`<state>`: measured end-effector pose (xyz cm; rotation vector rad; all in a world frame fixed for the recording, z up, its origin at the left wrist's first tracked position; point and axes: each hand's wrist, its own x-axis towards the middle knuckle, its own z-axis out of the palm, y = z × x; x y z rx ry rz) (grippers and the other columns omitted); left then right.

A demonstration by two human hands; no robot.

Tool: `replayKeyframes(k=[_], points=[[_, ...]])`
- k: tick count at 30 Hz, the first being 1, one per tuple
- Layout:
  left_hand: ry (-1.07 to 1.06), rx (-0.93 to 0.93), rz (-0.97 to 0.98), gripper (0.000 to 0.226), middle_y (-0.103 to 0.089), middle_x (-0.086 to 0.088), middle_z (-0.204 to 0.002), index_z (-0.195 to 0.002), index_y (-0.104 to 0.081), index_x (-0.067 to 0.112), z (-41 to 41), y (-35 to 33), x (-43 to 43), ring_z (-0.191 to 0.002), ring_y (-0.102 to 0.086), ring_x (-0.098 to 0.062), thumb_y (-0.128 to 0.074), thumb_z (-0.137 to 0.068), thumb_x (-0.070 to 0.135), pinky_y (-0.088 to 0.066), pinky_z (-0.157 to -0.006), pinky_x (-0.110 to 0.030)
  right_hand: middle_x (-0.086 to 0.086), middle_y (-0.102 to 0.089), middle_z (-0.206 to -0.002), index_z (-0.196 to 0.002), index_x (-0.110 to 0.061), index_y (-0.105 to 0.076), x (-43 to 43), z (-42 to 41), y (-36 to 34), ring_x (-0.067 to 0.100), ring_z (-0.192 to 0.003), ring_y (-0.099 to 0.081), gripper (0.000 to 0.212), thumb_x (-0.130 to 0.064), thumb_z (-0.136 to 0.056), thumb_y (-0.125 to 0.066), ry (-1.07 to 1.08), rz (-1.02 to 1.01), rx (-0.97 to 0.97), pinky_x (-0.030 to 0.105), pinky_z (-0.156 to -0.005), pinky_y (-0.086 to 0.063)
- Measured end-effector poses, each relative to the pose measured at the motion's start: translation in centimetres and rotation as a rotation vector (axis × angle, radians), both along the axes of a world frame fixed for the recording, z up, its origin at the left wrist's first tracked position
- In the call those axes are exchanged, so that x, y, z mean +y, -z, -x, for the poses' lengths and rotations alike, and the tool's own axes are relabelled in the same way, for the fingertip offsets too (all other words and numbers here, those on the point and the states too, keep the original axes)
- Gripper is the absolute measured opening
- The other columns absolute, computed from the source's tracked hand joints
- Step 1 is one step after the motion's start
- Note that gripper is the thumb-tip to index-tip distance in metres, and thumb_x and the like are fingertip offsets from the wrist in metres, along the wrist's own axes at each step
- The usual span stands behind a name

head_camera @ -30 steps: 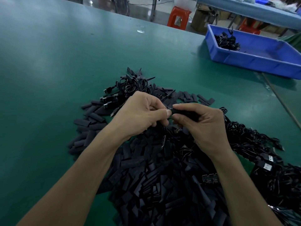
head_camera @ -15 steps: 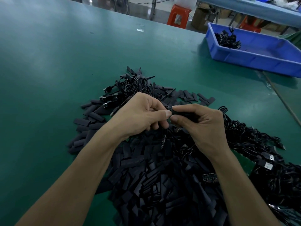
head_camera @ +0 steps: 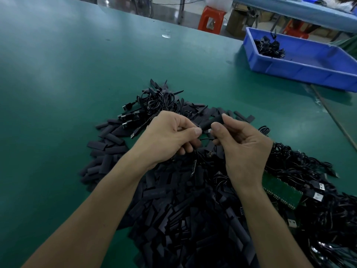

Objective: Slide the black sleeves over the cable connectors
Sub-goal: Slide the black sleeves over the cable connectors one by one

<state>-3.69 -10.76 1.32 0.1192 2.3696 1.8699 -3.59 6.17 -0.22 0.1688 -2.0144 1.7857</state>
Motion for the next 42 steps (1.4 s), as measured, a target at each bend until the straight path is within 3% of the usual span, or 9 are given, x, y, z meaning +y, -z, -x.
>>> replayKeyframes(k=[16, 21, 23, 25, 30, 33, 36, 39, 42], points=[[0.012, 0.005, -0.149, 0.014, -0.075, -0.003, -0.072, -0.085, -0.072, 0.013, -0.2, 0.1, 1.0, -0.057, -0.066, -0.009, -0.065, -0.097, 0.015, -0.052, -0.055, -0.017, 0.000, -0.075, -0.081, -0.096, -0.037, -0.062, -0.7, 0.2, -0.7, 0.017, -0.076, -0.074, 0.021, -0.022, -0.090, -0.075, 0.013, -0.057, -0.028, 0.042, -0.074, -0.061], [0.075, 0.017, 0.135, 0.016, -0.077, 0.007, -0.081, -0.087, -0.075, 0.024, -0.2, -0.1, 0.5, -0.076, -0.073, -0.016, -0.068, -0.093, 0.036, -0.059, -0.077, -0.035, 0.001, -0.074, -0.078, -0.097, -0.021, -0.055, 0.2, 0.5, -2.0, 0.022, -0.070, -0.074, 0.017, -0.009, -0.094, -0.068, 0.012, 0.181, -0.063, 0.025, -0.058, -0.055], [0.040, 0.089, 0.229, 0.017, -0.076, 0.010, -0.078, -0.084, -0.075, 0.027, -0.2, -0.3, 0.1, -0.060, -0.065, -0.019, -0.065, -0.096, 0.034, -0.055, -0.061, -0.035, 0.003, -0.075, -0.078, -0.099, -0.019, -0.055, 0.7, 0.8, -2.7, 0.023, -0.070, -0.074, 0.015, -0.009, -0.096, -0.065, 0.007, 0.172, -0.081, 0.027, -0.058, -0.056], [-0.079, 0.206, 0.236, 0.018, -0.074, 0.011, -0.072, -0.081, -0.074, 0.028, -0.1, -0.7, -0.4, -0.048, -0.053, -0.009, -0.065, -0.096, 0.033, -0.045, -0.047, -0.022, 0.002, -0.076, -0.082, -0.104, -0.023, -0.056, 1.5, 1.0, -3.2, 0.019, -0.071, -0.074, 0.015, -0.011, -0.098, -0.063, -0.025, 0.063, -0.104, 0.026, -0.060, -0.057], [-0.496, 0.414, 0.269, 0.019, -0.065, 0.018, -0.061, -0.079, -0.076, 0.021, 1.6, -1.8, -2.1, -0.049, -0.055, 0.002, -0.068, -0.093, 0.032, -0.042, -0.052, -0.012, -0.020, -0.067, -0.081, -0.118, -0.026, -0.067, 2.7, 1.1, -3.1, -0.008, -0.079, -0.065, 0.027, -0.021, -0.092, -0.072, -0.154, -0.692, -0.150, 0.007, -0.075, -0.050], [-0.627, 0.387, 0.355, 0.019, -0.061, 0.020, -0.061, -0.074, -0.071, 0.025, 3.4, -2.2, -2.9, -0.056, -0.058, 0.003, -0.066, -0.091, 0.031, -0.043, -0.061, -0.017, -0.009, -0.064, -0.105, -0.120, -0.025, -0.069, 2.3, 0.6, -2.6, 0.008, -0.103, -0.055, 0.035, -0.021, -0.086, -0.077, -0.072, -1.034, -0.060, 0.024, -0.095, -0.042], [-0.662, 0.313, 0.432, 0.021, -0.062, 0.012, -0.062, -0.075, -0.072, 0.016, 5.2, -1.8, -3.4, -0.065, -0.063, -0.011, -0.067, -0.091, 0.028, -0.045, -0.069, -0.024, -0.005, -0.057, -0.125, -0.126, -0.032, -0.065, 2.7, 0.6, -3.0, 0.019, -0.122, -0.042, 0.041, -0.031, -0.086, -0.075, 0.022, -1.168, -0.100, 0.036, -0.098, -0.028], [-0.603, 0.227, 0.480, 0.027, -0.070, -0.005, -0.070, -0.077, -0.074, 0.005, 6.2, -1.0, -3.4, -0.077, -0.069, -0.026, -0.070, -0.091, 0.028, -0.056, -0.078, -0.035, -0.012, -0.053, -0.133, -0.130, -0.040, -0.061, 2.6, 0.7, -3.4, 0.015, -0.129, -0.038, 0.045, -0.035, -0.087, -0.074, -0.094, -1.271, -0.140, 0.037, -0.101, -0.022], [-0.606, 0.186, 0.429, 0.022, -0.064, 0.008, -0.072, -0.082, -0.070, 0.017, 6.6, -0.7, -3.4, -0.085, -0.066, -0.022, -0.075, -0.087, 0.037, -0.054, -0.085, -0.040, -0.018, -0.050, -0.126, -0.131, -0.048, -0.057, 1.3, 0.6, -3.5, 0.011, -0.124, -0.035, 0.054, -0.022, -0.087, -0.072, -0.298, -1.357, -0.097, 0.033, -0.096, -0.016]])
